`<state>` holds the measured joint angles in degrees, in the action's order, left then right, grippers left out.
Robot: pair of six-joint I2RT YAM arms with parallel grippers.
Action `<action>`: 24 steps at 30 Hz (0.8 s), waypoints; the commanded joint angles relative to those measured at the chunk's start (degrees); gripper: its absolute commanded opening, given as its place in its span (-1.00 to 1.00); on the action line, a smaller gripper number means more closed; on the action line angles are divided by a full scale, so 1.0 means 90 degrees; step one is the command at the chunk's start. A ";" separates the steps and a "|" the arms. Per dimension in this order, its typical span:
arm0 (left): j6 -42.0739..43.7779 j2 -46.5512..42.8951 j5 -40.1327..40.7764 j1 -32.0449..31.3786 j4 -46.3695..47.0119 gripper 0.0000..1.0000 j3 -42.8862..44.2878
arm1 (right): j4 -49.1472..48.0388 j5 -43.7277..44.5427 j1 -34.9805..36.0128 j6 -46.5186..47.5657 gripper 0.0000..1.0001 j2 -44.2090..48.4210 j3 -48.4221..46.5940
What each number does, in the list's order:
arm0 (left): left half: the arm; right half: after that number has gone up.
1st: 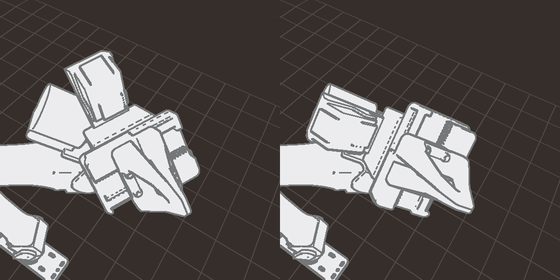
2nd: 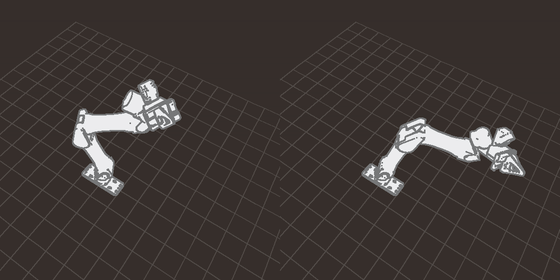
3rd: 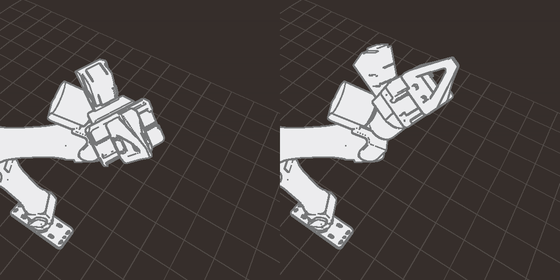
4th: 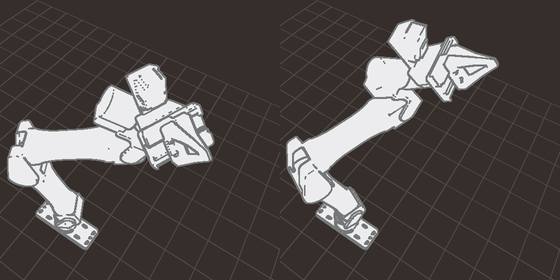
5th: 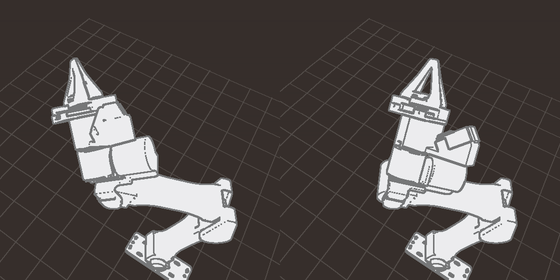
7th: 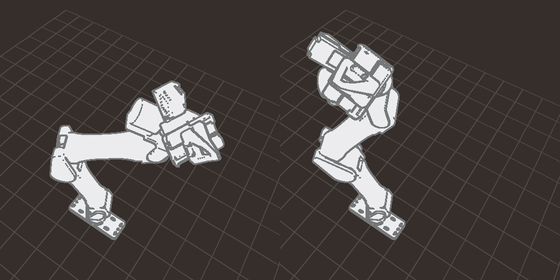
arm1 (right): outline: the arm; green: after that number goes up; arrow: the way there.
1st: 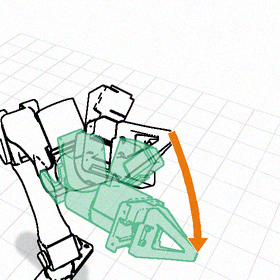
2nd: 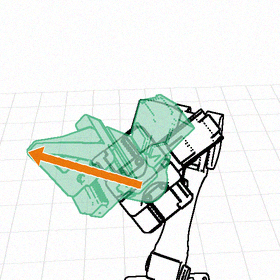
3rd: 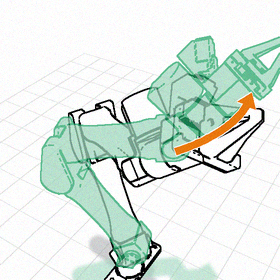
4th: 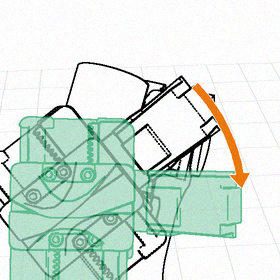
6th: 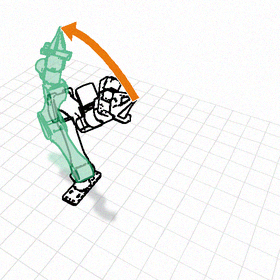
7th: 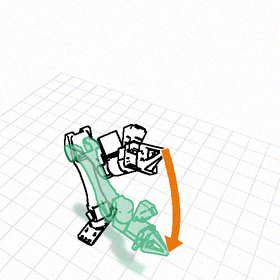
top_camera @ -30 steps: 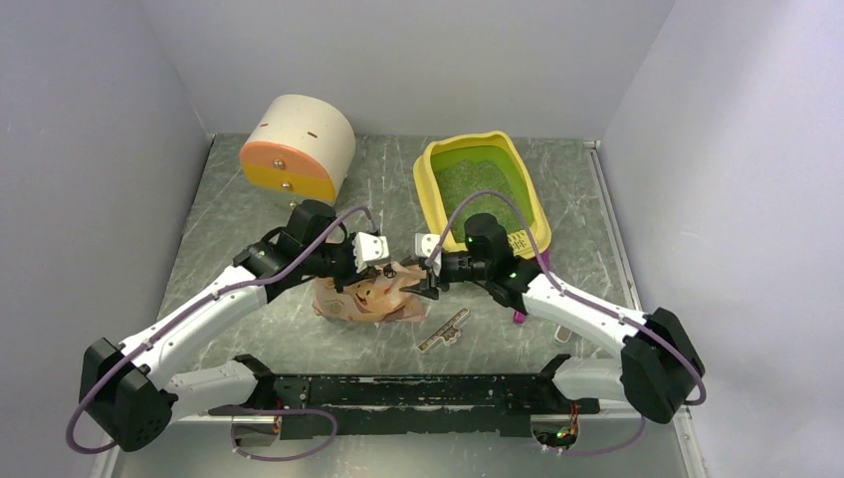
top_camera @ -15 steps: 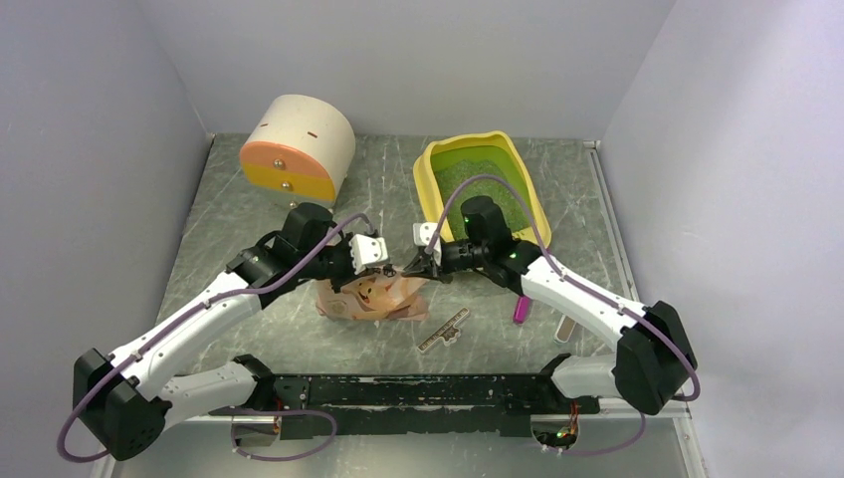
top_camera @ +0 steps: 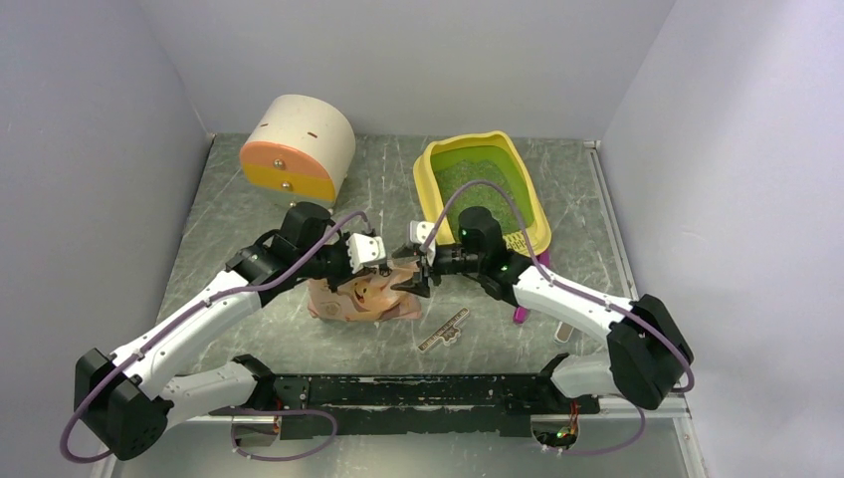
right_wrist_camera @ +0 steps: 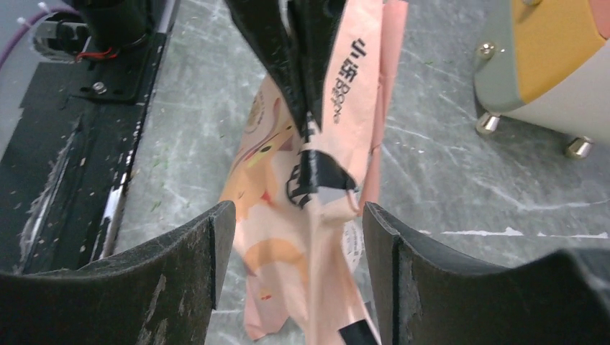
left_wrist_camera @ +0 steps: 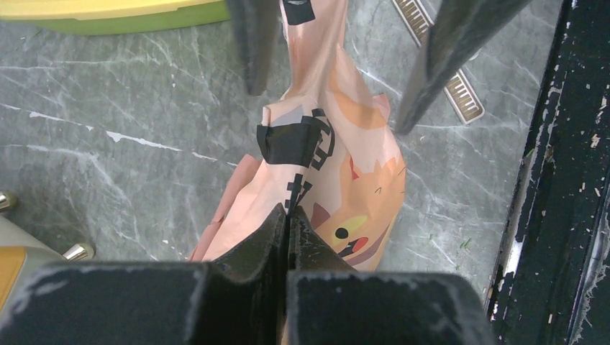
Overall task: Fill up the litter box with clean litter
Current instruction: Close the cat litter bag at the center of the board.
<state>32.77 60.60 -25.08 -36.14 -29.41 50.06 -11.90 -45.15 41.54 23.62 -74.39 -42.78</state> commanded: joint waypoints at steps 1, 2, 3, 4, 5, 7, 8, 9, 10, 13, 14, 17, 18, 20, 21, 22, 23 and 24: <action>0.0013 0.0039 -0.0433 0.0031 0.0311 -0.90 0.0031 | -0.0839 0.0041 0.0052 -0.0266 0.28 -0.0402 -0.0238; -0.0023 0.0022 -0.0428 0.0031 0.0350 -0.90 0.0024 | -0.0704 -0.0103 0.0082 -0.0253 0.16 -0.0552 -0.0371; -0.0095 0.0000 -0.0419 0.0031 0.0413 -0.90 0.0008 | -0.0435 -0.0203 0.0132 -0.0205 0.03 -0.0711 -0.0527; -0.0186 -0.0014 -0.0376 0.0031 0.0484 -0.90 -0.0003 | -0.0142 -0.0232 0.0197 -0.0168 -0.11 -0.0852 -0.0668; -0.0240 -0.0001 -0.0352 0.0031 0.0517 -0.90 0.0002 | 0.0097 -0.0249 0.0240 -0.0081 -0.31 -0.0963 -0.0725; -0.0244 0.0054 -0.0311 0.0031 0.0444 -0.90 0.0048 | 0.0272 -0.0131 0.0302 0.0068 -0.68 -0.0975 -0.0592; -0.0271 0.0067 -0.0210 0.0034 0.0435 -0.90 0.0047 | 0.0219 -0.0140 0.0299 0.0067 -0.86 -0.0895 -0.0476; -0.0275 0.0063 -0.0132 0.0031 0.0403 -0.90 0.0030 | 0.0271 -0.0149 0.0299 0.0170 -1.00 -0.0819 -0.0405; -0.0243 0.0054 -0.0082 0.0031 0.0342 -0.91 0.0024 | 0.0519 -0.0142 0.0303 0.0278 -1.00 -0.0741 -0.0409; -0.0231 -0.0050 0.0095 0.0034 0.0235 -0.42 -0.0045 | 0.1250 0.0153 0.0298 0.0586 -1.00 -0.0681 -0.0641; -0.0189 -0.0104 0.0043 0.0032 0.0236 -0.25 -0.0084 | 0.1288 0.0221 0.0292 0.0634 -1.00 -0.0680 -0.0699; -0.0212 -0.0132 -0.0220 0.0031 0.0395 -0.10 -0.0227 | 0.1007 0.0167 0.0296 0.0449 -0.87 -0.0601 -0.0588; -0.0231 -0.0084 -0.0293 0.0031 0.0409 -0.10 -0.0239 | 0.0853 0.0114 0.0293 0.0376 -0.71 -0.0582 -0.0563; -0.0184 0.0152 -0.0439 0.0031 0.0276 -0.13 -0.0196 | 0.0590 0.0092 0.0297 0.0188 -0.47 -0.0570 -0.0509; -0.0114 0.0277 -0.0495 0.0031 0.0127 -0.20 -0.0133 | 0.0523 0.0096 0.0298 0.0149 -0.30 -0.0561 -0.0480; -0.0049 0.0418 -0.0535 0.0031 -0.0038 -0.36 -0.0065 | 0.0452 0.0170 0.0299 0.0115 -0.13 -0.0566 -0.0451; -0.0042 0.0525 -0.0518 0.0031 -0.0164 -0.58 0.0003 | 0.0365 0.0238 0.0289 0.0068 0.03 -0.0576 -0.0411; -0.0054 0.0587 -0.0504 0.0031 -0.0249 -0.71 0.0037 | 0.0293 0.0279 0.0299 0.0045 0.14 -0.0600 -0.0388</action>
<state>31.00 62.85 -27.31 -36.05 -28.38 48.69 -5.85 -43.92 43.92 25.45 -80.71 -47.46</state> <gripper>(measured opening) 0.281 0.455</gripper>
